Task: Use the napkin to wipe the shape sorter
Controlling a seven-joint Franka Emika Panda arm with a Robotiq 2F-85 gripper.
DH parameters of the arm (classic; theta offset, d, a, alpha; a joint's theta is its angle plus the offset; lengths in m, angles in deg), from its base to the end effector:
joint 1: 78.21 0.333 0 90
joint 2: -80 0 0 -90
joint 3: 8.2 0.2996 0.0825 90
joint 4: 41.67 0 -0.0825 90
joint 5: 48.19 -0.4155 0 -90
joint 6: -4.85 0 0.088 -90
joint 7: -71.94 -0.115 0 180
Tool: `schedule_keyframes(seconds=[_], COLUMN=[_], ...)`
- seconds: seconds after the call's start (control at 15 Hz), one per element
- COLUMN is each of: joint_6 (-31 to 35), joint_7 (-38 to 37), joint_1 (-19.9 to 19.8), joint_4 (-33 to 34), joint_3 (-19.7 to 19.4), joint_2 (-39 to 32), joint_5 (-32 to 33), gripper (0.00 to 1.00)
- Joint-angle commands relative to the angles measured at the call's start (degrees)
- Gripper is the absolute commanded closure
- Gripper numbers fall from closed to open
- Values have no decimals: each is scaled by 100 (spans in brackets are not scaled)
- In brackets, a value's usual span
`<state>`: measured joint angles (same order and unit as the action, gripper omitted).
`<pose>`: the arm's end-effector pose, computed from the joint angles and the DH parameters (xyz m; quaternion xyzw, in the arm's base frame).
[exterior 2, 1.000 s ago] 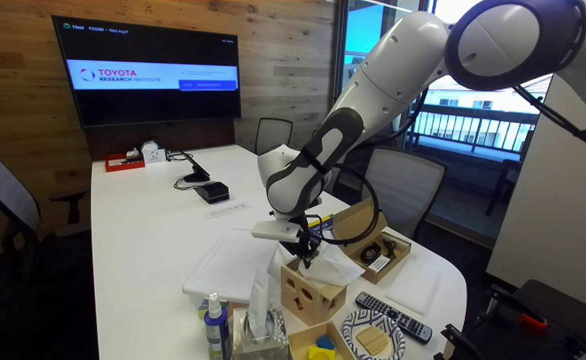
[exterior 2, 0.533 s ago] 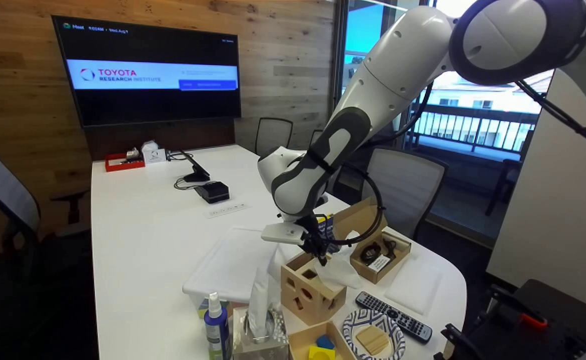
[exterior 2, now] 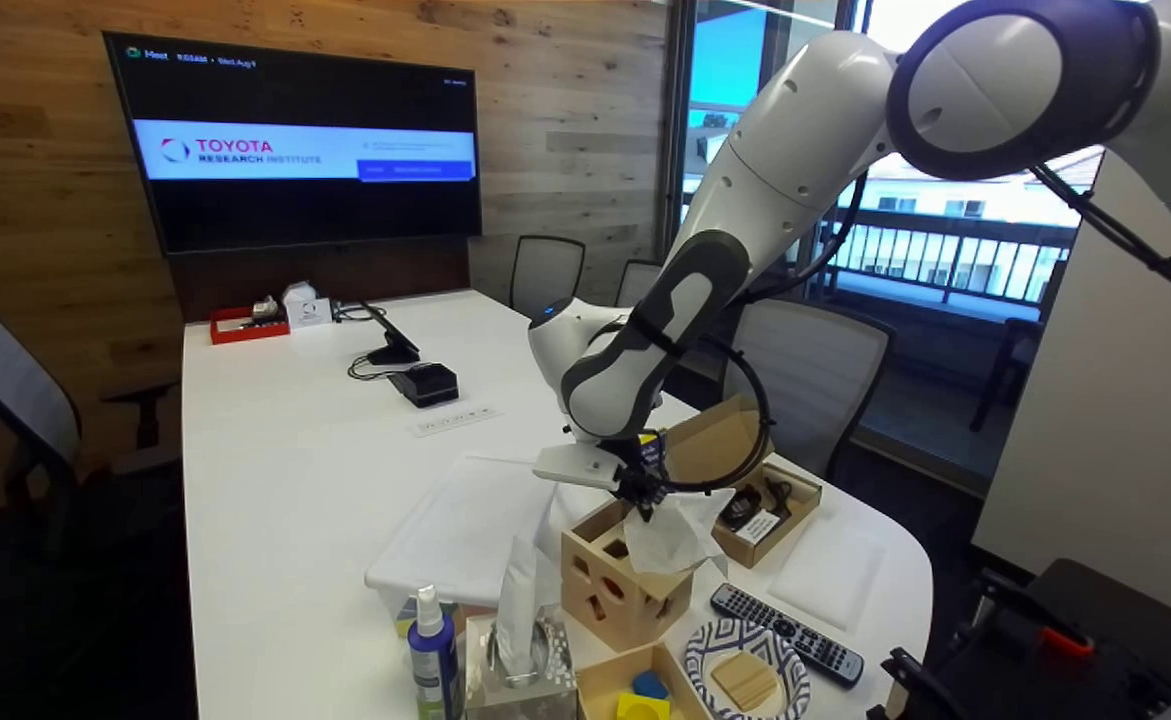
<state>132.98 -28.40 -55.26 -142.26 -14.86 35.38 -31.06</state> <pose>0.6054 0.1646 0.0632 0.8008 -0.5623 0.0458 0.2011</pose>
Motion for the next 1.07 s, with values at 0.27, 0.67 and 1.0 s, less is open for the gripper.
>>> schedule_keyframes(seconds=[0.27, 0.67, 1.0], joint_6=[1082, 988, 1064], joint_7=[807, 1717, 1926], joint_1=[-377, -699, -625], joint_4=[-284, -517, -670], joint_3=[364, 869, 817], joint_2=[168, 353, 442], joint_5=[-193, -1154, -1531], gripper=[100, 100, 100])
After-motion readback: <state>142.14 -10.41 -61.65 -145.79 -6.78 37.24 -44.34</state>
